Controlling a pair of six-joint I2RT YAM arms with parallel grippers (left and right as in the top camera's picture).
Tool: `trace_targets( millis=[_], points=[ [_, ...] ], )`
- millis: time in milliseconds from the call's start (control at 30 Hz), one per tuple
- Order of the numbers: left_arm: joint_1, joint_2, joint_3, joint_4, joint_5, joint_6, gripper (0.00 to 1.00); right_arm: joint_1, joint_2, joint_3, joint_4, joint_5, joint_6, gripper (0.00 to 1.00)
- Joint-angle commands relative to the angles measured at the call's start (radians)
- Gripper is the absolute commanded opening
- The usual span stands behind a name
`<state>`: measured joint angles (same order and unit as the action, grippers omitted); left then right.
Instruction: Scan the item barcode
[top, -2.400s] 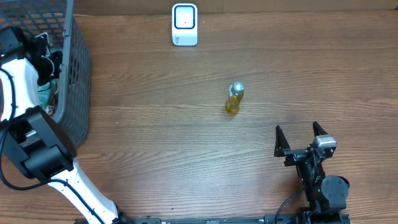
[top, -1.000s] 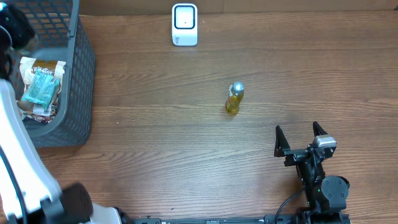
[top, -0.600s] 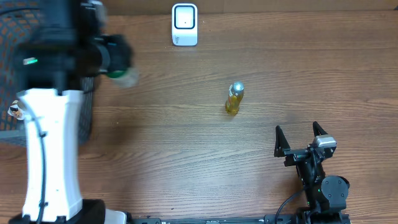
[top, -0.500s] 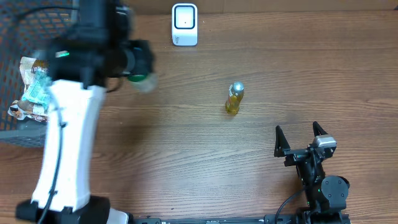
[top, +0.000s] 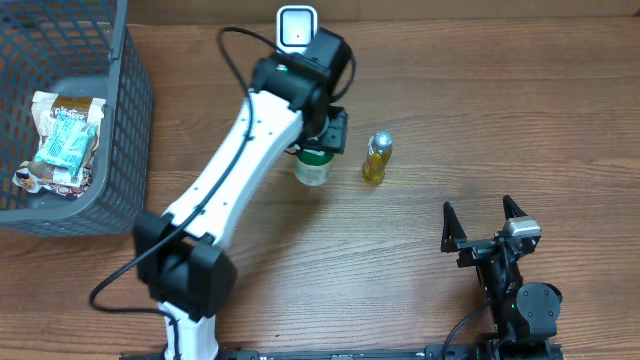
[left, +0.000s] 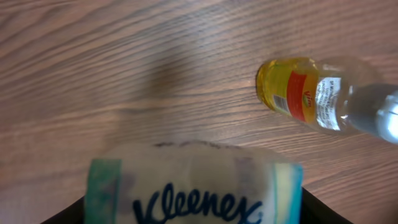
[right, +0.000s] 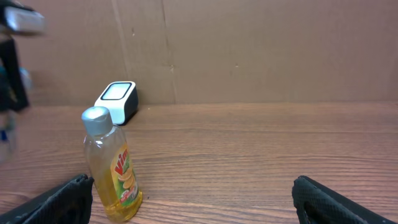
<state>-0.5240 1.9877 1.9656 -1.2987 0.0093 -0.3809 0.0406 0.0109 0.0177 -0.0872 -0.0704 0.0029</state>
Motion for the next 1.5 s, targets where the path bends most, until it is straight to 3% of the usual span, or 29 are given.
trace_targets(
  millis=[0,200,367,633,767,1167,1467],
  points=[
    [-0.019,0.048,0.000,0.019,-0.020,0.219,0.32,-0.002,-0.008,-0.010,0.005,0.010,-0.005,1.00],
    [-0.005,0.060,0.000,0.035,0.051,0.493,0.36,-0.002,-0.008,-0.010,0.005,0.010,-0.004,1.00],
    [0.031,0.060,0.000,0.004,0.257,0.696,0.37,-0.002,-0.008,-0.010,0.005,0.010,-0.004,1.00],
    [0.084,0.060,0.000,-0.068,0.447,0.910,0.28,-0.002,-0.008,-0.010,0.005,0.010,-0.004,1.00],
    [0.093,0.060,0.000,-0.124,0.513,1.026,0.33,-0.002,-0.008,-0.010,0.005,0.010,-0.004,1.00],
    [0.085,0.060,-0.023,-0.128,0.519,1.058,0.34,-0.002,-0.008,-0.010,0.005,0.010,-0.004,1.00],
    [0.085,0.060,-0.194,-0.020,0.504,1.058,0.35,-0.002,-0.008,-0.010,0.005,0.010,-0.004,1.00]
  ],
)
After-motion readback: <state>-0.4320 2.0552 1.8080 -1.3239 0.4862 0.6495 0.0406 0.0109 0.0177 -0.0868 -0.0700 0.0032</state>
